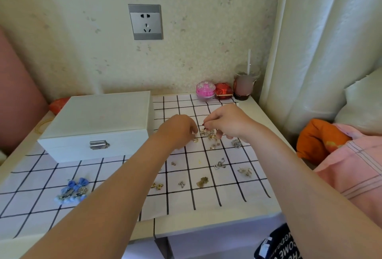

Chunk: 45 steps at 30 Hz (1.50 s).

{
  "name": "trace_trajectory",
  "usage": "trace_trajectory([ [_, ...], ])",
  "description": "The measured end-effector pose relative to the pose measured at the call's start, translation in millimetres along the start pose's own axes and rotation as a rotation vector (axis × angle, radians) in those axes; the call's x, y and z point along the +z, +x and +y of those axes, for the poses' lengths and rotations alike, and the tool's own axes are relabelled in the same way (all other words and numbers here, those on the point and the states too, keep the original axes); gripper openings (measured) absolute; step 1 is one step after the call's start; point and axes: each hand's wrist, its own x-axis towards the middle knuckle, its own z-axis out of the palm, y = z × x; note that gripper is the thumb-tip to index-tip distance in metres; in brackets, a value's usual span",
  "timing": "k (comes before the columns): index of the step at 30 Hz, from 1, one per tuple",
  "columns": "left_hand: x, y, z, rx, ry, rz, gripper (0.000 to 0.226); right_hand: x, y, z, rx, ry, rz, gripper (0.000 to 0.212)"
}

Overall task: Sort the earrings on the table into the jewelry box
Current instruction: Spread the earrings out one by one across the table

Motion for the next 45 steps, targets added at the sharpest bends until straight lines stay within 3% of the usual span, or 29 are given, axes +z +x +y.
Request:
trace_trajectory([
  [9, -1, 12, -2, -0.042, -0.034, -0.004, 0.011, 17, -3, -6, -0.118, -0.280, -0.176, 0.014],
  [15, -16, 9, -12, 0.010, -0.106, 0.132, 0.004, 30, 5, -7, -0.120, -0.386, -0.155, 0.006],
  [20, -23, 0, -15, 0.027, -0.145, 0.160, 0.006, 26, 9, -4, -0.173, -0.459, -0.069, 0.017],
  [31, -21, -25, -14, 0.136, -0.207, 0.098, 0.001, 36, 6, -13, -0.210, -0.667, -0.061, 0.014],
  [41, -21, -42, -21, 0.110, -0.285, 0.036, 0.010, 21, -11, -9, -0.252, -0.553, -0.010, 0.013],
  [45, -19, -47, -21, 0.109, -0.337, 0.018, 0.013, 9, -23, -6, -0.197, -0.524, -0.097, 0.009],
])
